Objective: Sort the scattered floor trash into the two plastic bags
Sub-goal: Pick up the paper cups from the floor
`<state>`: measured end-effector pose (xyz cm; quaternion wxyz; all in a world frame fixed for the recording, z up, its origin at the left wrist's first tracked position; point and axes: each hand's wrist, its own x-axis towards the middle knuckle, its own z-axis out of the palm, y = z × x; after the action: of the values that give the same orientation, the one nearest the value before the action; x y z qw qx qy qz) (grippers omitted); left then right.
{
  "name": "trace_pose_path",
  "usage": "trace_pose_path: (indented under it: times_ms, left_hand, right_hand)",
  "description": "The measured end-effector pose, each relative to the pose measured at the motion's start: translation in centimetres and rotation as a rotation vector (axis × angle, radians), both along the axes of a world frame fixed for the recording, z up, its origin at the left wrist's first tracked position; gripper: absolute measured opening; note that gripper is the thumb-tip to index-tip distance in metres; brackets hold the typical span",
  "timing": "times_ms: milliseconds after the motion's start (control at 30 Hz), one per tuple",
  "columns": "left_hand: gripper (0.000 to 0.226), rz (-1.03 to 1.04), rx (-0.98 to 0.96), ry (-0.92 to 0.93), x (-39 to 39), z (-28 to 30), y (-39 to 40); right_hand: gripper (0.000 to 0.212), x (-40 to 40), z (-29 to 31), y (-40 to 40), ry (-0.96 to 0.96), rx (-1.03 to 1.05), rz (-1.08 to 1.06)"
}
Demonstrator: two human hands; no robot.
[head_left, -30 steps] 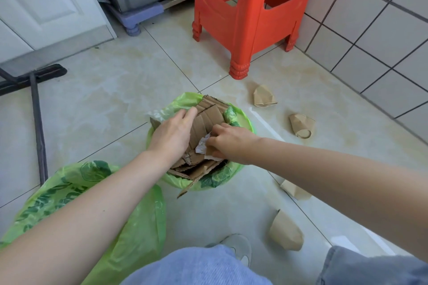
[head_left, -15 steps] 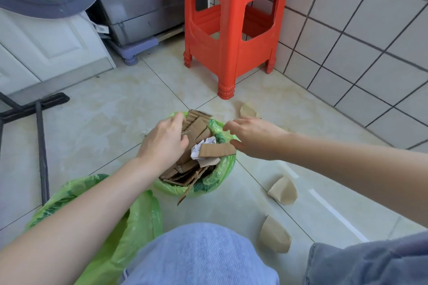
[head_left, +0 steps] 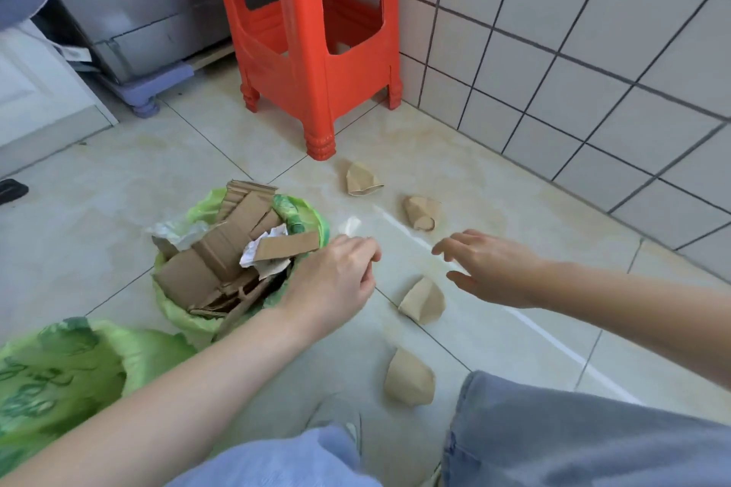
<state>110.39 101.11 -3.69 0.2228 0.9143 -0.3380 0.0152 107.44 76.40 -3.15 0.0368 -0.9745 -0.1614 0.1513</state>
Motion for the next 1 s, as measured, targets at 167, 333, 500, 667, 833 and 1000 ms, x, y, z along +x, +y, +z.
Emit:
trace_pose_path:
  times_ms: [167, 333, 500, 667, 833, 1000]
  left_hand:
    - [0.029, -0.187, 0.264, 0.248, -1.8, -5.2, -2.9]
    - [0.042, -0.390, 0.510, 0.373, -2.9, -11.3, -4.3]
    - [0.064, -0.513, 0.557, 0.383, -4.2, -15.8, -5.9]
    - [0.081, -0.534, 0.576, 0.408, -4.5, -18.3, -7.2]
    - [0.084, -0.602, 0.623, 0.342, -4.2, -20.5, -7.4]
    - [0.077, -0.565, 0.678, 0.306, -4.0, -21.6, -7.2]
  right_hand:
    - [0.042, -1.6, -4.8, -2.4, 0.084, 0.067, -0.095]
    - [0.047, -1.3, -10.4, -3.3, 0.178, 0.105, -0.189]
    - [0.059, -0.1, -15.4, -2.6, 0.288, 0.119, -0.345]
    - [0.081, 1.0, -18.7, -1.3, 0.311, 0.178, -0.426]
    - [0.083, 1.3, -20.4, 0.2, 0.330, 0.100, -0.345]
    - [0.072, 1.2, -21.5, 0.5, 0.338, 0.025, -0.310]
